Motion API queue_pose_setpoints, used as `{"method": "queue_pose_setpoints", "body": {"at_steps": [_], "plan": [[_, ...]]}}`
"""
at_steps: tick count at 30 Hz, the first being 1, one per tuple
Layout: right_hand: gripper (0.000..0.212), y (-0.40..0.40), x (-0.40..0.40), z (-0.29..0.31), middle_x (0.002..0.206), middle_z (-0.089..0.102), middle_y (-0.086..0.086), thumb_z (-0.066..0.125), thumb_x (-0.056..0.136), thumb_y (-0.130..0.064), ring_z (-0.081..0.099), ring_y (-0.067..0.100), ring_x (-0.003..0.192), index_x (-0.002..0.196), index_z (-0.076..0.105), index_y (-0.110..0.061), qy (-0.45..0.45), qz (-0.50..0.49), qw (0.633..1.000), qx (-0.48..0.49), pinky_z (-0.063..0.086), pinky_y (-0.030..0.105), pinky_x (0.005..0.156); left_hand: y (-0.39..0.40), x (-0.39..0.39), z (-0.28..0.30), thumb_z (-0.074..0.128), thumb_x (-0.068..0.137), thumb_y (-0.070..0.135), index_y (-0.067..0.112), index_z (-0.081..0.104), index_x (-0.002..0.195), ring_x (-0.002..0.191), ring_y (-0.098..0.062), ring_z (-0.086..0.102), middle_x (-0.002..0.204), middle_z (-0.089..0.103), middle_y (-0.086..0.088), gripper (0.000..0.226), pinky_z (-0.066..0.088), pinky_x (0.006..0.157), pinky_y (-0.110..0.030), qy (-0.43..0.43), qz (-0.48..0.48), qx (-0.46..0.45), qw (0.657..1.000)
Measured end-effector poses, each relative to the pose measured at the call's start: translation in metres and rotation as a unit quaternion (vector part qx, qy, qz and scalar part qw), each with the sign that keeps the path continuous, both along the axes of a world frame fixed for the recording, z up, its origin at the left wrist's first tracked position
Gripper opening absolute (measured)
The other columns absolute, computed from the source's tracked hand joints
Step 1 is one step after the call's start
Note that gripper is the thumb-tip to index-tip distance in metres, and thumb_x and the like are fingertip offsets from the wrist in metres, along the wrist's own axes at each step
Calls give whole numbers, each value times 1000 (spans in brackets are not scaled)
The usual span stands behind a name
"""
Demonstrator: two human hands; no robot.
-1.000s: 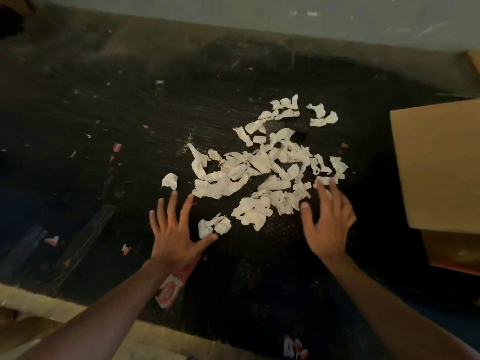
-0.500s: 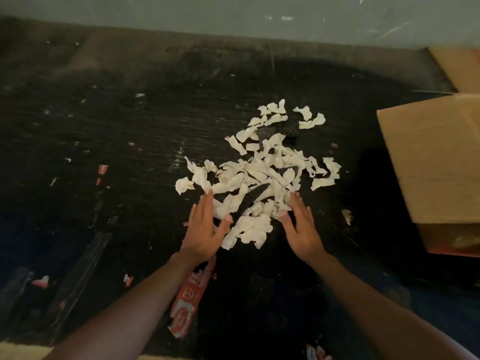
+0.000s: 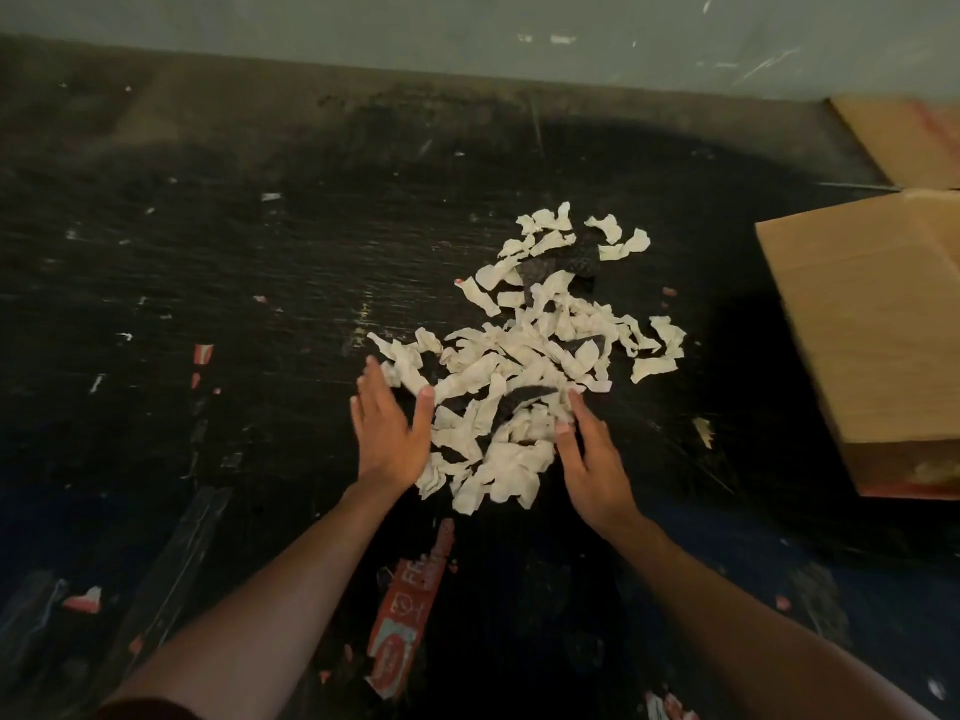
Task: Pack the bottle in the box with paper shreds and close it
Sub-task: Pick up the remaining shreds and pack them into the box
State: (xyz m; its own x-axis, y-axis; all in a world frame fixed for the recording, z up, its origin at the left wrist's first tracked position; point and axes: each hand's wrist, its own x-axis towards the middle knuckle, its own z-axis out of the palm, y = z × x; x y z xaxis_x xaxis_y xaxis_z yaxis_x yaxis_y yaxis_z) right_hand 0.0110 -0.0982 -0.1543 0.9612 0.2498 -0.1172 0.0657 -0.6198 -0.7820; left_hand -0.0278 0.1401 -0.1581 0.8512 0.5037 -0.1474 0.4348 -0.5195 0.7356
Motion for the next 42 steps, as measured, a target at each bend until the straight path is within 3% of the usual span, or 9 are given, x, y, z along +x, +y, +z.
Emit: {"method": "queue_pose_setpoints", "body": {"at_steps": [4,9,16,19,22,29,34,37,42], "plan": [[44,-12,35,12,143,45,4,41,102,-37,38,15,134,144,44,-22,-83,-154,984,17,36,47,112,-3,18,2,33,89,74,38,-15,153,152,-24,4,166,5,0,87,9,121,-51,-14,-87,-98,991],[57,-48,144,23,162,19,15,36,101,-49,16,35,148,153,27,-28,-34,-298,949,-92,14,55,119,8,51,11,38,96,59,28,1,157,149,-23,19,164,14,-6,78,22,119,-47,-58,23,-56,996],[55,-27,188,14,161,25,7,24,100,-60,17,29,150,151,28,-39,56,-33,991,-114,9,60,119,12,103,32,22,89,72,29,15,157,148,-20,24,163,23,-1,81,19,117,-40,31,-106,-109,988],[41,-13,148,27,141,52,2,39,103,-44,46,14,131,138,54,-28,88,47,995,-1,32,32,114,8,106,39,19,95,66,29,37,150,139,-17,39,153,41,1,69,28,112,-34,92,-196,-69,974],[27,-9,145,41,118,57,-6,48,102,-25,55,-5,98,105,74,-16,92,-30,990,105,38,0,78,19,123,50,19,90,71,34,53,129,119,-16,54,130,59,3,64,42,99,-39,111,-199,-55,972],[49,-24,301,28,151,41,5,38,98,-53,36,24,139,140,50,-30,-7,-233,971,47,29,49,116,33,226,44,31,95,66,21,39,146,125,-20,48,138,49,1,68,37,103,-36,84,-118,-85,986],[90,-19,396,10,165,16,0,14,72,-89,7,28,152,151,19,-47,30,-93,993,-64,9,61,118,27,298,42,20,81,86,35,23,154,147,-26,24,162,26,0,89,26,113,-46,149,-169,-95,970],[87,15,415,8,166,11,-6,7,55,-103,0,26,152,136,7,-73,48,20,993,-101,3,66,115,10,320,45,16,92,75,34,22,155,150,-22,18,164,20,2,76,15,119,-47,143,-212,-107,961],[71,72,374,13,161,26,0,3,84,-81,11,35,149,141,39,-56,66,184,965,-173,5,67,114,-13,322,53,14,97,67,29,34,152,143,-27,34,158,34,-6,70,25,117,-47,132,-185,-198,954]]}}
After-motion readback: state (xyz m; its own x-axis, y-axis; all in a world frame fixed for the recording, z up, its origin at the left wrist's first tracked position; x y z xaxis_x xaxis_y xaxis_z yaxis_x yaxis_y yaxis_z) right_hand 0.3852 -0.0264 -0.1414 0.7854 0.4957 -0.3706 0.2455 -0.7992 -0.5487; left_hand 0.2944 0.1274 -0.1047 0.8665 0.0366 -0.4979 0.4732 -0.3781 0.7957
